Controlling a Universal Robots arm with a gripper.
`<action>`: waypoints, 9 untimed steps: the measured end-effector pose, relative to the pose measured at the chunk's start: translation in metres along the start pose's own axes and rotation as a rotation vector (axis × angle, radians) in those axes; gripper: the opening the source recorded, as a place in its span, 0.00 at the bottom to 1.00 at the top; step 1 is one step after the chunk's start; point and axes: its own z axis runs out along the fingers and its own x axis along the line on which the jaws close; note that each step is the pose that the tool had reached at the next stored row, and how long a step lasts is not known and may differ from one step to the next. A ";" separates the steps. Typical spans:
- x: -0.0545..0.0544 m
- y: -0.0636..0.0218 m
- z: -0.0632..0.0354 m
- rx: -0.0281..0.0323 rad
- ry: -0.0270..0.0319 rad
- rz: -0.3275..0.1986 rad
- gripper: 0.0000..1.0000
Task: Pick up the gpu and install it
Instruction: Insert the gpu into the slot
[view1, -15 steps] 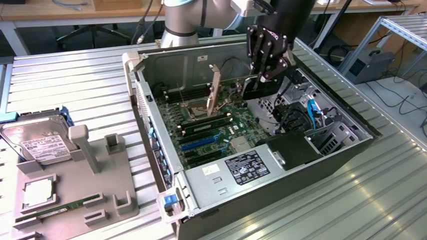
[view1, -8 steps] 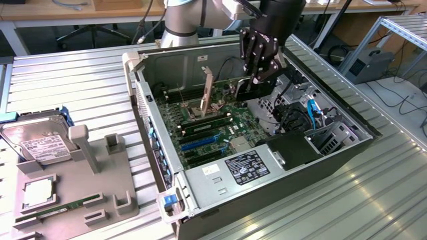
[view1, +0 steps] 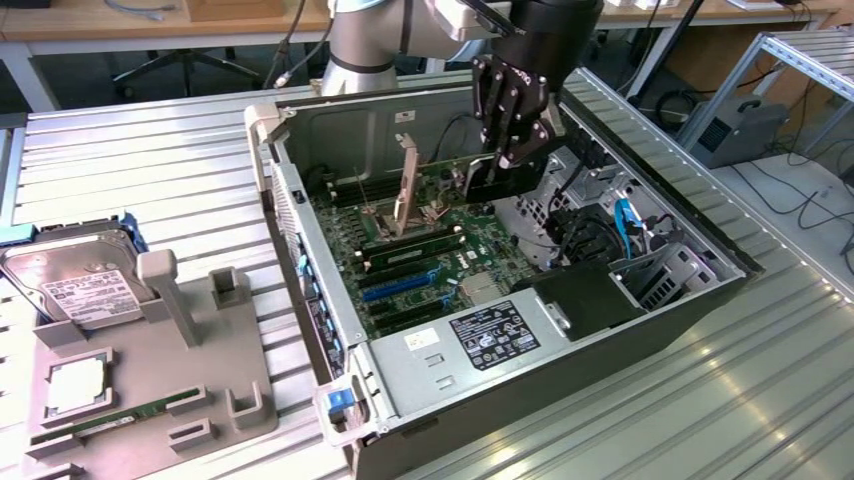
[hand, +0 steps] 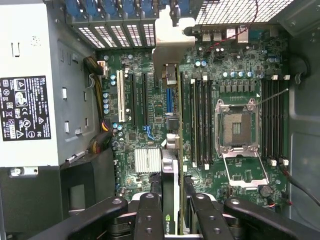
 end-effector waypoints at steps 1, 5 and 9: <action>0.000 0.0000 0.0000 0.0000 0.0000 0.000 0.27; 0.000 0.0000 0.0000 0.0000 0.0000 0.000 0.27; 0.000 0.0002 0.0011 0.0000 -0.0001 0.000 0.27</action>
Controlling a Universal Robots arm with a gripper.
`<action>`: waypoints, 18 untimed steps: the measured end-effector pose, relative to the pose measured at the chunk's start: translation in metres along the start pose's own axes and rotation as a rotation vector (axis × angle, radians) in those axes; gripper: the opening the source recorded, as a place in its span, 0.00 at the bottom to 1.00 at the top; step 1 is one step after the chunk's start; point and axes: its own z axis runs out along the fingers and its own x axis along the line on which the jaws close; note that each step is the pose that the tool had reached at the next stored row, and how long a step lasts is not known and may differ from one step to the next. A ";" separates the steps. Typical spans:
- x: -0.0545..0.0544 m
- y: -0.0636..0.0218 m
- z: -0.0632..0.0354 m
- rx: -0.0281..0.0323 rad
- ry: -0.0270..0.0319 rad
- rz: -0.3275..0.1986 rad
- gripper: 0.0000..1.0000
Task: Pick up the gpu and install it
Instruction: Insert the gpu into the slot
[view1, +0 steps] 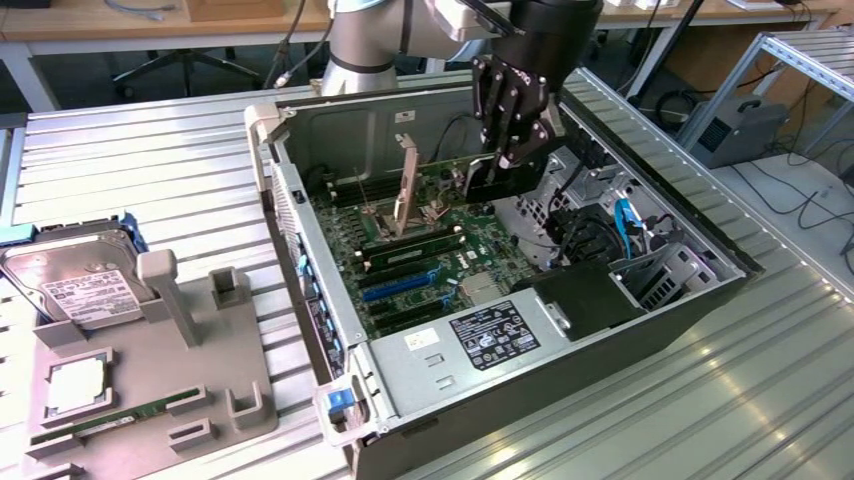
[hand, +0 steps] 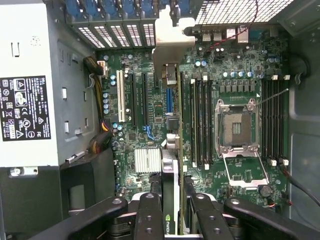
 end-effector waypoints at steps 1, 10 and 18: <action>0.000 0.0002 0.0009 -0.0001 0.0002 0.000 0.27; -0.001 0.0074 0.0084 -0.0001 0.0003 0.000 0.27; -0.001 0.0082 0.0168 -0.0001 0.0001 0.000 0.27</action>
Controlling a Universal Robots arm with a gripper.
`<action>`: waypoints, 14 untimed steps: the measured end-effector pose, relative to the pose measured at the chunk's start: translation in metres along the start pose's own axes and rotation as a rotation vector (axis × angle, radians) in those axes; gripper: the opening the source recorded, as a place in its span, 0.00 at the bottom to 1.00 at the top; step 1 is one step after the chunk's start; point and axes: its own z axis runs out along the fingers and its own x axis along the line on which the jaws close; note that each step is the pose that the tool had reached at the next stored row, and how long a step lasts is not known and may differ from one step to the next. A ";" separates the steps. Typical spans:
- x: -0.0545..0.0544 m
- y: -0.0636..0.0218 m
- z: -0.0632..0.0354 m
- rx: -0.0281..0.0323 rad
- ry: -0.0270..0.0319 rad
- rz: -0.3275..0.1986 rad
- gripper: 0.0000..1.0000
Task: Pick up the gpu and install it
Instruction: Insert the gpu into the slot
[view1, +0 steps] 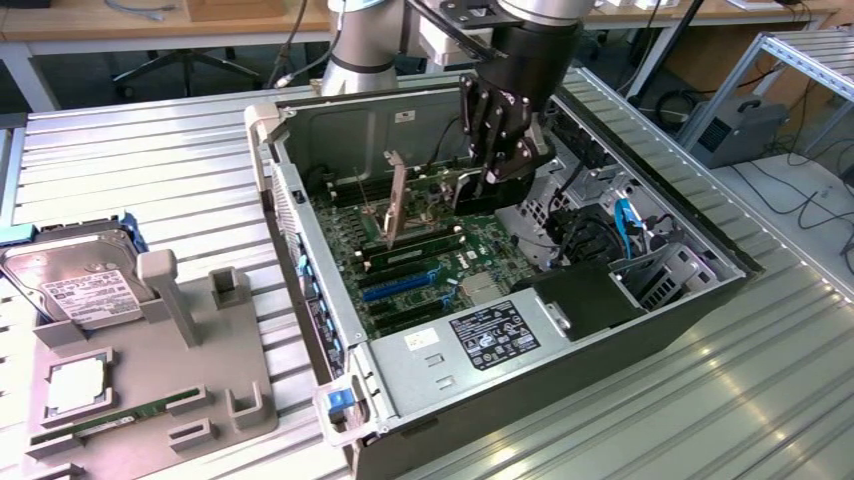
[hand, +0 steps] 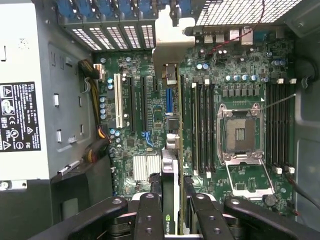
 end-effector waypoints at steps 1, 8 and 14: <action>0.000 0.0001 0.0000 0.0000 0.0001 0.000 0.27; 0.000 0.0088 0.0059 0.0001 -0.0001 0.000 0.27; 0.000 0.0132 0.0164 -0.0001 0.0003 0.000 0.27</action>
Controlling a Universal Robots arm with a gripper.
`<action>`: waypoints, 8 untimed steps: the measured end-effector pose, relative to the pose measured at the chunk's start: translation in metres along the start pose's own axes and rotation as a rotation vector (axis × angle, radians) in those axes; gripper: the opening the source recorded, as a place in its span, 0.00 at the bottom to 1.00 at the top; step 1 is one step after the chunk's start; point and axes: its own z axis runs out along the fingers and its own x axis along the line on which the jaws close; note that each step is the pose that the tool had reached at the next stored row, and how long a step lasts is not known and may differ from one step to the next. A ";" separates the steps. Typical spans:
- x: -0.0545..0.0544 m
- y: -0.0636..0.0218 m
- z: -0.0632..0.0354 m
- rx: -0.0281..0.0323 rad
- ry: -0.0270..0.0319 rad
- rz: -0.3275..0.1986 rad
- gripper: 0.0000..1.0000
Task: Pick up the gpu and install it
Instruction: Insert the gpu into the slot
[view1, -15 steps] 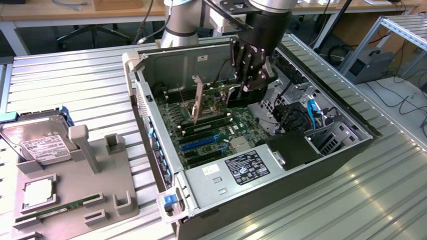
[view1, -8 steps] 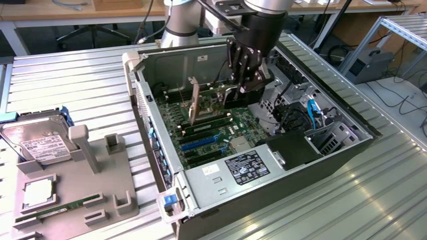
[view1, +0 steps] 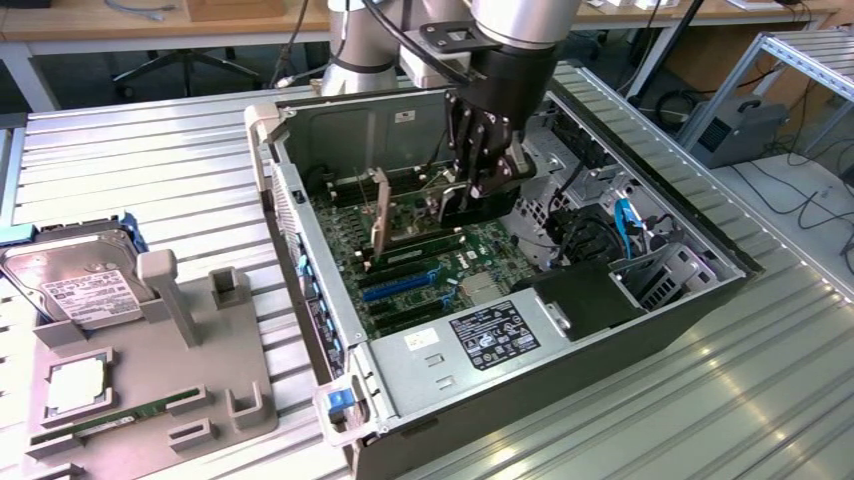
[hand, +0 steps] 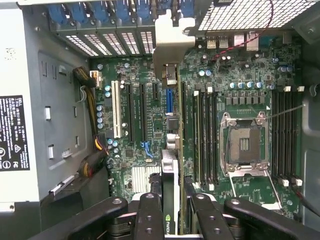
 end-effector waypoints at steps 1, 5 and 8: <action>0.000 0.0002 0.0003 0.0001 -0.0003 0.000 0.27; 0.000 0.0005 0.0009 0.0002 -0.0006 0.000 0.27; 0.000 0.0032 0.0120 0.0001 -0.0004 0.000 0.27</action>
